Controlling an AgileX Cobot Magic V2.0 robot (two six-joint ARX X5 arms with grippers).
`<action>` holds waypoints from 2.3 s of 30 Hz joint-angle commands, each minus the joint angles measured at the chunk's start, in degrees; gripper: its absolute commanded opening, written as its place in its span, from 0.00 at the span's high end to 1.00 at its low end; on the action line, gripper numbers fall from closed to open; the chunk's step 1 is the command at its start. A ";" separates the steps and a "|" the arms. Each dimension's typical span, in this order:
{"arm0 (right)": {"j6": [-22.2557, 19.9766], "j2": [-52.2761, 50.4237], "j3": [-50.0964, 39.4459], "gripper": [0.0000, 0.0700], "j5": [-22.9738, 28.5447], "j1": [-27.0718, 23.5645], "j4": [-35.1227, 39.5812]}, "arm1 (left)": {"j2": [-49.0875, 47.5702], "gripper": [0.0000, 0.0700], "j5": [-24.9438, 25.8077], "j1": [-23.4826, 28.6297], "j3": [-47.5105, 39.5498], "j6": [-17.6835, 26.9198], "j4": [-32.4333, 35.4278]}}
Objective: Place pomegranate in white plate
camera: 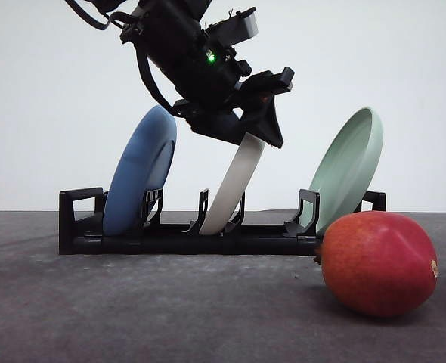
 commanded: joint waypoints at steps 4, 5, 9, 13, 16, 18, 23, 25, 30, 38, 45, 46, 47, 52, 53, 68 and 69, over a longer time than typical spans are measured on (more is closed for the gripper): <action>-0.17 0.17 1.01 0.46 -0.02 0.28 0.57 | 0.80 0.96 -0.20 -0.59 1.52 -3.53 -1.15; -0.17 0.17 1.01 0.46 -0.02 0.28 0.57 | 0.62 0.98 -0.20 -0.59 1.52 -4.34 -1.70; -0.17 0.17 1.01 0.46 -0.02 0.28 0.57 | -0.27 0.98 -0.17 -0.59 1.52 -6.67 -2.93; -0.17 0.17 1.01 0.46 -0.03 0.28 0.57 | -1.63 0.98 -0.17 -0.58 1.52 -9.12 -3.19; -0.17 0.17 1.01 0.46 -0.04 0.28 0.57 | -2.94 0.98 -0.17 -0.52 1.52 -11.48 -3.33; -0.17 0.17 1.01 0.46 -0.04 0.28 0.57 | -3.98 0.98 -0.16 -0.52 1.52 -13.10 -3.55; -0.17 0.17 1.01 0.46 -0.04 0.28 0.57 | -6.44 0.98 -0.07 -0.55 1.52 -16.17 -3.63; -0.17 0.17 1.01 0.46 -0.04 0.28 0.57 | -7.47 0.98 0.24 -0.55 1.52 -17.05 -3.94; -0.17 0.17 1.01 0.46 -0.04 0.28 0.57 | -10.82 0.98 0.37 -0.60 1.52 -17.81 -5.10; -0.17 0.17 1.01 0.46 -0.04 0.28 0.57 | -17.55 0.98 3.13 -1.14 1.52 -17.83 -8.59; -0.17 0.17 1.01 0.46 -0.04 0.28 0.57 | -21.37 0.98 5.80 -4.96 1.27 -16.96 -14.32; -0.17 0.17 1.01 0.46 -0.04 0.28 0.57 | -21.66 0.98 5.81 -5.83 1.05 -16.52 -14.66; -0.17 0.17 1.01 0.46 -0.04 0.28 0.57 | -21.89 0.98 5.81 -6.82 0.68 -16.06 -14.60; -0.17 0.17 1.01 0.46 -0.04 0.28 0.56 | -22.95 0.98 5.59 -11.52 -3.44 -15.93 -10.43; -0.15 0.17 1.01 0.46 -0.04 0.28 0.55 | -23.34 0.98 5.28 -12.46 -4.83 -16.07 -9.20; -0.15 0.17 1.01 0.46 -0.04 0.28 0.48 | -35.52 0.98 -11.09 -21.97 -27.94 -13.26 -0.61; -0.15 0.17 1.01 0.46 -0.04 0.28 0.48 | -36.02 0.98 -12.24 -22.23 -29.04 -12.30 -0.78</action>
